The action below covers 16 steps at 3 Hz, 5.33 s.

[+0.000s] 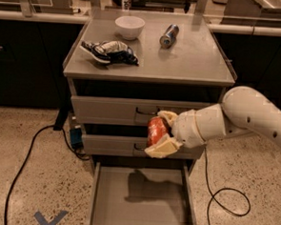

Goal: Place coke can into bottom drawer

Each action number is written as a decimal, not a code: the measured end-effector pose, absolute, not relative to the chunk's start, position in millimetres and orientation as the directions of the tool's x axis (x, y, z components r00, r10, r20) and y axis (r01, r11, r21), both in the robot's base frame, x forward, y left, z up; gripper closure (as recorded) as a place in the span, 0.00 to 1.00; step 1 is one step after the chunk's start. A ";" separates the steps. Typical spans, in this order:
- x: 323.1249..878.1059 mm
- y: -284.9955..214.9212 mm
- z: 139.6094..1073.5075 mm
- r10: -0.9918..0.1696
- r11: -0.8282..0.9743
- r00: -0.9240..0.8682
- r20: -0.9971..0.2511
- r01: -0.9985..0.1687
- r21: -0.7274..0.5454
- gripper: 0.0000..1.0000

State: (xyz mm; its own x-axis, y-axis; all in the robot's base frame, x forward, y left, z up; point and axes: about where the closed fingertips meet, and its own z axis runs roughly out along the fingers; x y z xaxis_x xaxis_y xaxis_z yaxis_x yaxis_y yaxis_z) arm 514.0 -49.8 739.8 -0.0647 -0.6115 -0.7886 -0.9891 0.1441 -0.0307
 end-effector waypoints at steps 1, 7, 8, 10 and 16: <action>484.9 -44.8 667.4 -0.595 0.201 -0.170 -0.786 -0.978 0.059 1.00; 443.0 -33.0 441.3 -0.563 0.374 -0.363 -0.742 -0.913 0.162 1.00; 442.9 -32.6 440.1 -0.564 0.373 -0.362 -0.742 -0.913 0.162 1.00; 469.2 -26.0 371.1 -0.627 0.372 -0.380 -0.680 -0.913 0.167 1.00; 569.0 -33.2 203.6 -0.556 0.597 -0.535 -0.636 -0.790 0.143 1.00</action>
Offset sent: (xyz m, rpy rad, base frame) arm -0.0359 0.0011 -0.0958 0.0161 0.1122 -0.0859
